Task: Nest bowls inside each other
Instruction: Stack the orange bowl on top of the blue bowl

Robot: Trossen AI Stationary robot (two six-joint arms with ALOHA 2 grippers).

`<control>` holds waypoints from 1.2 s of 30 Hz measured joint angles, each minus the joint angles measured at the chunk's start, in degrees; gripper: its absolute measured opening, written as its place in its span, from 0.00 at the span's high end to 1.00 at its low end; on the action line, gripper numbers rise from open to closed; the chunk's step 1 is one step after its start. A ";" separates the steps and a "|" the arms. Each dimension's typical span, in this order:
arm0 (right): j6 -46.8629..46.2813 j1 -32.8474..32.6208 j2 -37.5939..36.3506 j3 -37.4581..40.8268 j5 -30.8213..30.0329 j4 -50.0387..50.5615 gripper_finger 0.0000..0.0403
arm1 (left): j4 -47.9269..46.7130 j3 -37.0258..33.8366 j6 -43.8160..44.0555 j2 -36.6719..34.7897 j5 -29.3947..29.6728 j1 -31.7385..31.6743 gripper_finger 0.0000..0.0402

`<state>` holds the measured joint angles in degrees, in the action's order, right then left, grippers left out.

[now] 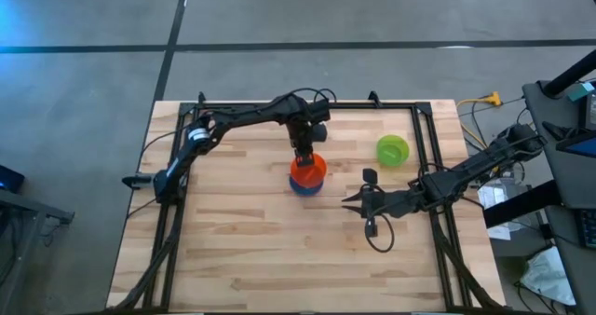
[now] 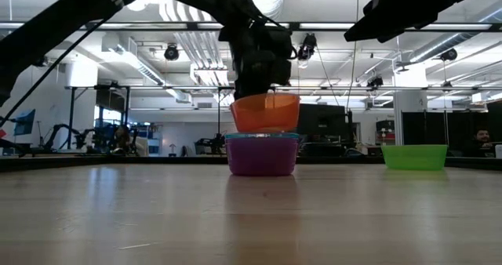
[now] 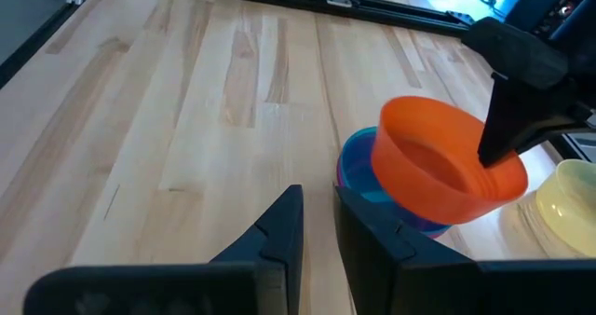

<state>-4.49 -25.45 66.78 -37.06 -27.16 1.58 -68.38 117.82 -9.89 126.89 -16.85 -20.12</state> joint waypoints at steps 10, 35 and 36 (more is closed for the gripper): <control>0.00 0.00 0.00 0.00 0.00 -0.07 0.85 | 0.07 -0.11 2.09 0.00 -0.34 0.95 1.00; 0.00 -0.02 0.00 0.00 0.02 -0.13 0.85 | 6.76 -6.78 3.65 -0.02 4.78 2.52 1.00; 0.00 -0.02 0.00 0.00 0.02 -0.13 0.85 | 7.02 -7.18 3.61 -0.04 4.74 2.52 1.00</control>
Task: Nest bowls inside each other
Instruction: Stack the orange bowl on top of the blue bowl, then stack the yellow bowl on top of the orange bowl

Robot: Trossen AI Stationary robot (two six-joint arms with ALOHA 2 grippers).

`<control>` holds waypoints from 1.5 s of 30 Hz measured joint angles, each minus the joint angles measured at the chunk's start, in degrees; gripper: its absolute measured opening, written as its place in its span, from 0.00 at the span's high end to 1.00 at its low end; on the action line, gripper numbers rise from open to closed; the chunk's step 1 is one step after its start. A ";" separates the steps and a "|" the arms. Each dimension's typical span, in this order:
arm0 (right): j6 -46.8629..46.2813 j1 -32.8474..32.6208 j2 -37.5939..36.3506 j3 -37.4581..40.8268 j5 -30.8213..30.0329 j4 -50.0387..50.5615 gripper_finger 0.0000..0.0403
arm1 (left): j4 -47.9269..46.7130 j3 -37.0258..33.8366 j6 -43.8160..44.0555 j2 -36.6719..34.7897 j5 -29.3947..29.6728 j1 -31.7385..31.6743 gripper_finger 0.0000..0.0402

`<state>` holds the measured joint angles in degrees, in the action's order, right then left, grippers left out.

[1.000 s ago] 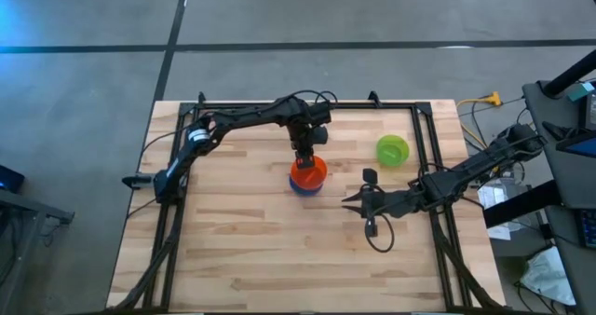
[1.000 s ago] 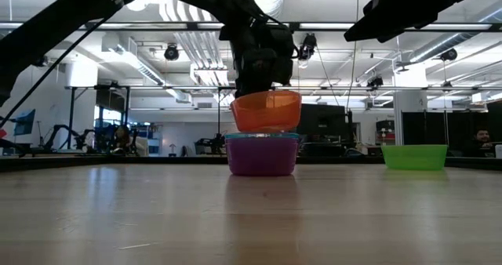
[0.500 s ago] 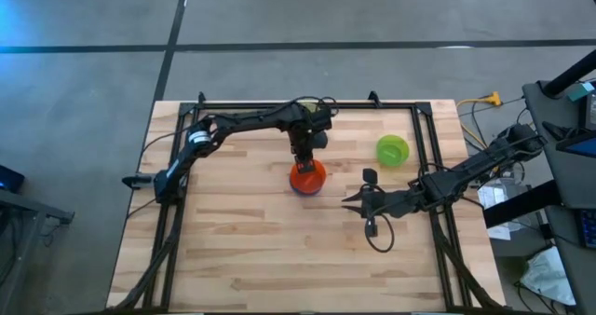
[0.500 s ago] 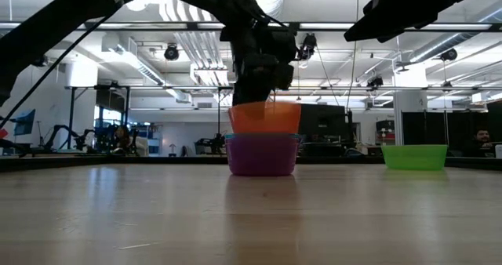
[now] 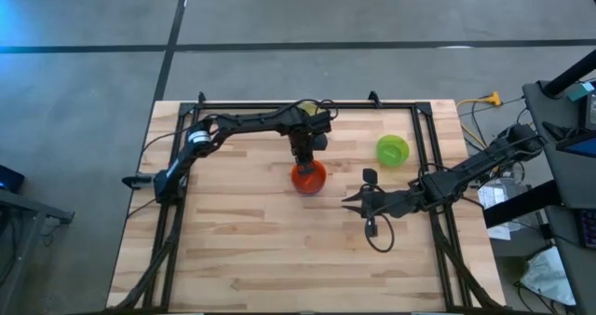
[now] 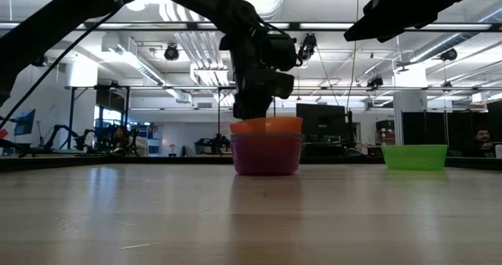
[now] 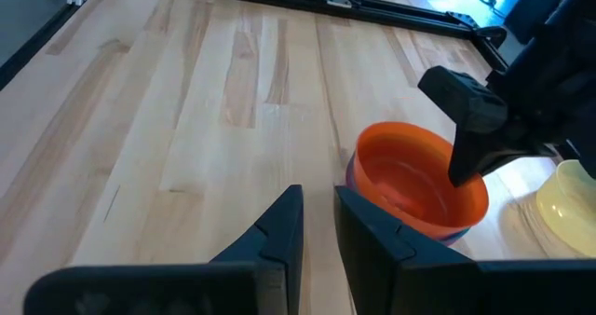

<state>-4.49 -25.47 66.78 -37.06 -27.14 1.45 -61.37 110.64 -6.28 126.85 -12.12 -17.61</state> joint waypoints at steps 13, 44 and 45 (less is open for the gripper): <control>-0.02 0.00 0.00 0.00 -0.01 0.01 0.85 | -0.14 -0.05 -1.24 -0.20 0.14 0.07 1.00; -1.09 0.00 0.00 0.02 0.00 0.07 0.85 | -0.55 1.63 -1.13 -5.05 5.77 0.06 0.61; -1.09 0.00 0.00 0.02 0.01 0.07 0.85 | -0.56 1.63 -0.86 -5.05 5.86 0.04 0.62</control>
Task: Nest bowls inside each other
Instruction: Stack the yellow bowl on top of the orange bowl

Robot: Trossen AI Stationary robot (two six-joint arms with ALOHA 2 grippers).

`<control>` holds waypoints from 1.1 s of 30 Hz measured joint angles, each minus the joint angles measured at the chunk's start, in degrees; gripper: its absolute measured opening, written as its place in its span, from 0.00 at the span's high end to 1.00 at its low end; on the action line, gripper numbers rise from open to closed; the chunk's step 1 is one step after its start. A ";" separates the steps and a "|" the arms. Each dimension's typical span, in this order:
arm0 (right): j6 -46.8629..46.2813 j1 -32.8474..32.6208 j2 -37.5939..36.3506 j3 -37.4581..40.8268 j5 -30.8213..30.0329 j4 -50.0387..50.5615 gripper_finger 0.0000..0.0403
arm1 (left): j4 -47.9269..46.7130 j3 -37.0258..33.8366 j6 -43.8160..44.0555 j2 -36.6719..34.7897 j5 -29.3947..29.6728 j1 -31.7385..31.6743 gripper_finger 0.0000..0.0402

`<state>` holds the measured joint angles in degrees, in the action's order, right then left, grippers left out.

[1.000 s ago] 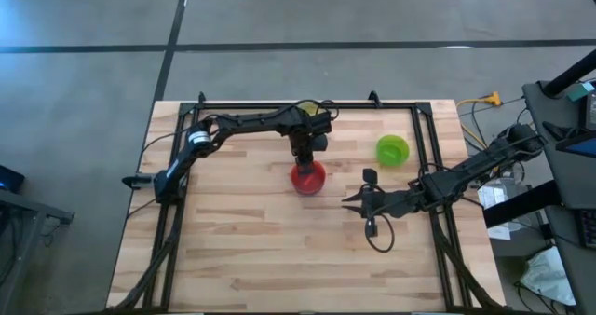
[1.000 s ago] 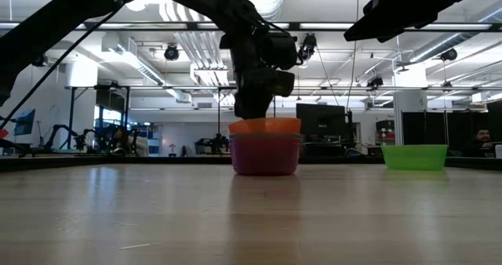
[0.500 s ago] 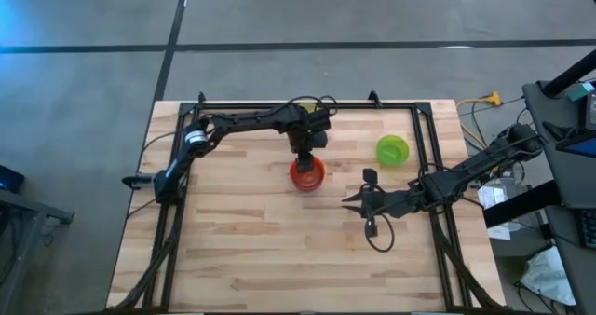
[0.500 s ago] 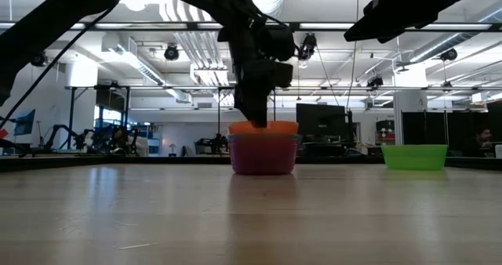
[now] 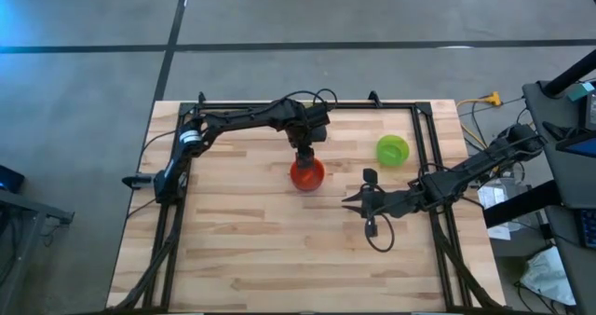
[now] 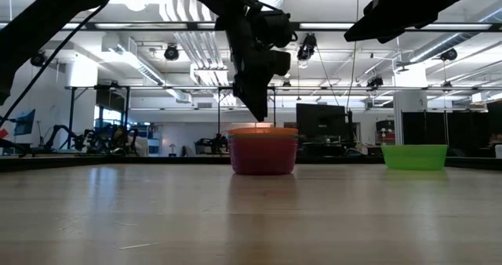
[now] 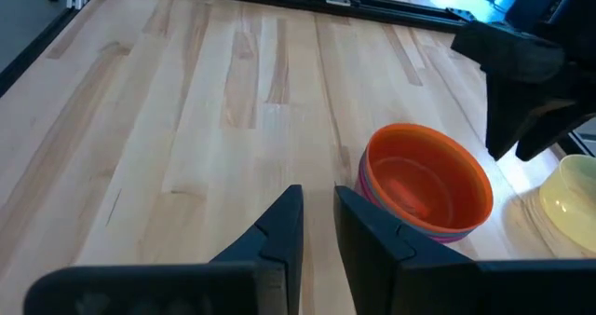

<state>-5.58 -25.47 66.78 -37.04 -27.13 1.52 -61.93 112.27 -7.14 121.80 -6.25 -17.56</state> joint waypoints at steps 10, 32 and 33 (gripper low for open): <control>-4.15 0.02 0.00 0.12 0.04 4.04 0.85 | 1.77 -7.44 -3.80 -4.75 -0.73 2.98 0.79; -6.86 -0.11 0.00 0.96 0.04 4.94 0.85 | 73.06 -67.53 -24.17 -45.25 32.78 28.27 1.00; -6.50 -0.11 0.00 0.96 0.04 4.75 0.85 | 76.34 -69.88 -26.95 -46.37 35.26 29.69 1.00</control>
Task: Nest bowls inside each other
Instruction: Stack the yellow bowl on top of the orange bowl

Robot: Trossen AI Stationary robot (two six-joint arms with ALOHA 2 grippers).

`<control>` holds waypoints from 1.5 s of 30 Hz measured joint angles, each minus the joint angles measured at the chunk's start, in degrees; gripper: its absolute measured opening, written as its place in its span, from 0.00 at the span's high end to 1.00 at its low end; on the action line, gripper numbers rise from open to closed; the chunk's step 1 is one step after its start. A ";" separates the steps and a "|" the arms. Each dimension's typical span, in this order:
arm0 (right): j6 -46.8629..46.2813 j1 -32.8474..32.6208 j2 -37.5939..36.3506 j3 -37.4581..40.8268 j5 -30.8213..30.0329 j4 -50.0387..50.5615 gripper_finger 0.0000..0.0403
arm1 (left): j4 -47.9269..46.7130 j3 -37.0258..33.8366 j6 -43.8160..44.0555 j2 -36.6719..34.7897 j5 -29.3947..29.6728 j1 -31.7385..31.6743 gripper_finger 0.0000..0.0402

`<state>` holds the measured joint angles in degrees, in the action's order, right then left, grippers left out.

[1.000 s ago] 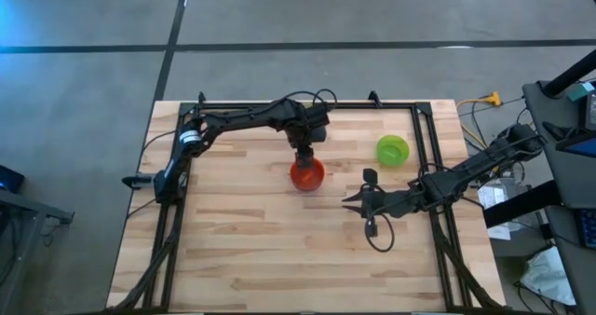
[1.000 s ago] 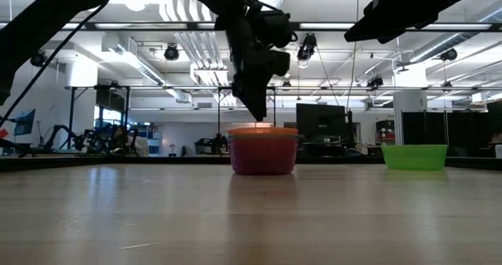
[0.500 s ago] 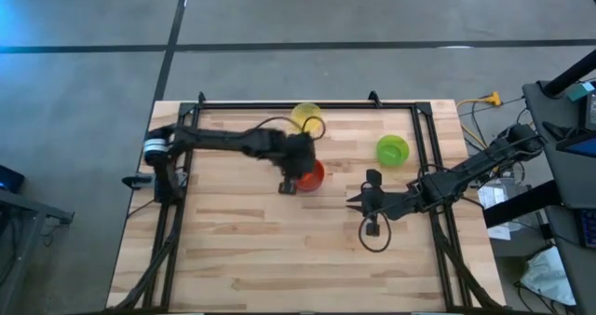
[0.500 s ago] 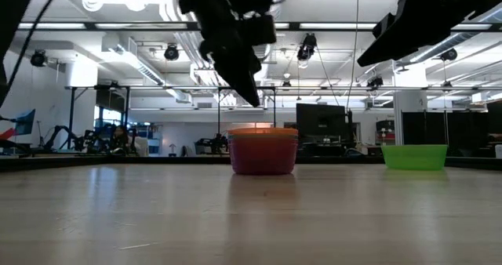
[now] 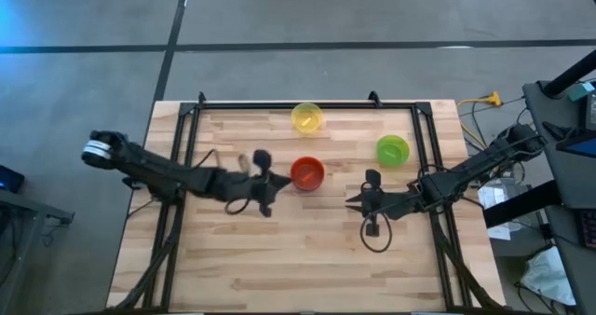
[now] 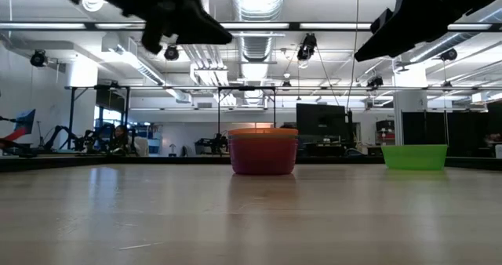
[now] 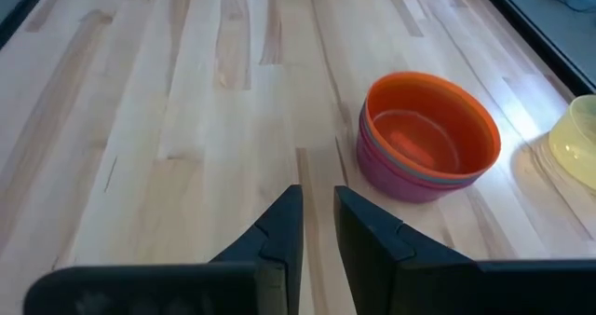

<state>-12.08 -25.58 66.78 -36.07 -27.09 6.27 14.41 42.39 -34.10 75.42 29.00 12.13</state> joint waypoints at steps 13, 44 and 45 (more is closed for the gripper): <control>3.72 0.13 0.00 0.00 -0.09 -4.13 0.85 | 12.38 -10.08 -21.39 -4.27 2.95 2.72 1.00; 26.34 31.73 20.00 -9.56 15.02 -15.45 0.75 | 10.66 -13.82 -2.74 -5.32 25.63 2.83 1.00; 28.44 33.51 21.01 -11.45 15.03 -13.49 0.75 | 10.77 -13.70 -2.74 -5.53 25.77 2.83 1.00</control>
<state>16.36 7.92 87.79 -47.52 -12.07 -7.22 25.18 28.68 -36.84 69.90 54.77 14.96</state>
